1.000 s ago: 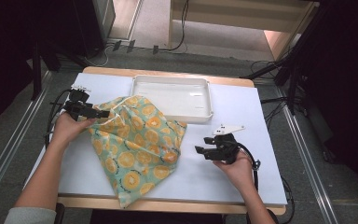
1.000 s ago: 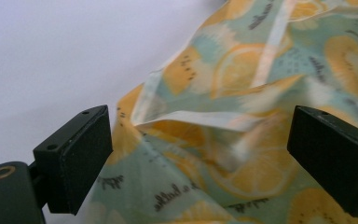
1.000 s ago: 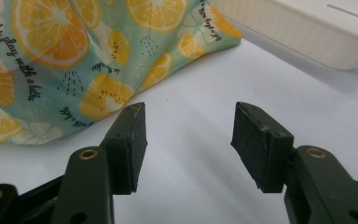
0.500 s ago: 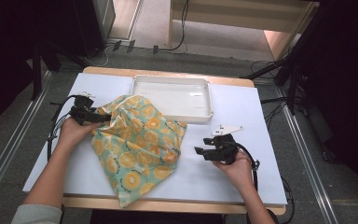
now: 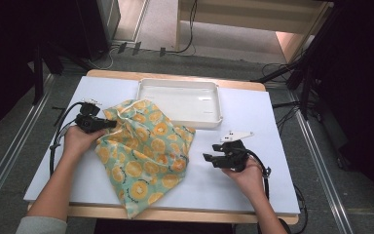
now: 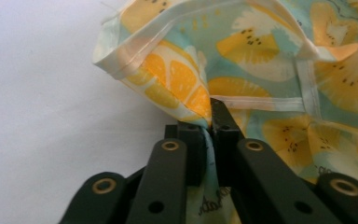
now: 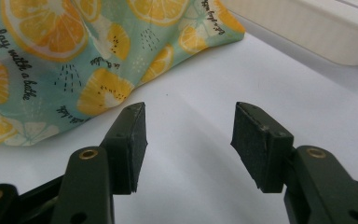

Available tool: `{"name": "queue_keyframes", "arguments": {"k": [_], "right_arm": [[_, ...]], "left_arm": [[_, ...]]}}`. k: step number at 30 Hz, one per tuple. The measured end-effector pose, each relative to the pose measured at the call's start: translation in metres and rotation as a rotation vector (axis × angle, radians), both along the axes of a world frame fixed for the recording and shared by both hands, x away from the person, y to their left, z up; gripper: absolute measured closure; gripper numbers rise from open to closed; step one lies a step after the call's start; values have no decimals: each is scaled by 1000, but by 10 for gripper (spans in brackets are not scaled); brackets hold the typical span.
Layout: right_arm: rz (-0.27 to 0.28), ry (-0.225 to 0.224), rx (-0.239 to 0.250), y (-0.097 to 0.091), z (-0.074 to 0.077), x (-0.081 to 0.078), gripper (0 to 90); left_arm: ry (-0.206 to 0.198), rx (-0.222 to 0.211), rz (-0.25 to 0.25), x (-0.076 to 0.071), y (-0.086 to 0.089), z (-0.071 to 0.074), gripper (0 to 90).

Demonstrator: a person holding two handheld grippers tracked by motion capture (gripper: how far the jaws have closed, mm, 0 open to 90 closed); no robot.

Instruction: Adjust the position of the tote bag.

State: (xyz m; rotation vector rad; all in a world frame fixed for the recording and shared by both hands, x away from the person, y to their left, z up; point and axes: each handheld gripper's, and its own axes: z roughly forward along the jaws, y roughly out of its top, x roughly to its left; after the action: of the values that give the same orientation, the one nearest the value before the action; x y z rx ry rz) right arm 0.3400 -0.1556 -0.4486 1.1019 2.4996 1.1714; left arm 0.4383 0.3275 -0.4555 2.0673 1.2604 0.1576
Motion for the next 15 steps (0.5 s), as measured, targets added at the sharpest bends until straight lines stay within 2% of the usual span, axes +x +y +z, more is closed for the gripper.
{"name": "queue_keyframes", "arguments": {"k": [5, 7, 10, 11, 13, 15], "right_arm": [[-1, -5, 3, -1, 0, 0, 464], [-4, -6, 6, -2, 0, 1, 465], [-7, -7, 14, -3, 1, 1, 466], [-7, -5, 16, -4, 1, 1, 466], [-10, -7, 22, -4, 2, 1, 467], [-9, -1, 26, -4, 2, 1, 468]], "left_arm": [[14, -18, -12, -2, 2, 5, 894], [2, -25, -13, -4, 3, 10, 896], [-44, -28, -10, -11, 4, 22, 896], [-55, -44, -10, -14, 5, 27, 896], [-65, -66, -15, -18, 5, 35, 897], [-69, -66, -24, -23, 4, 41, 897]]}}
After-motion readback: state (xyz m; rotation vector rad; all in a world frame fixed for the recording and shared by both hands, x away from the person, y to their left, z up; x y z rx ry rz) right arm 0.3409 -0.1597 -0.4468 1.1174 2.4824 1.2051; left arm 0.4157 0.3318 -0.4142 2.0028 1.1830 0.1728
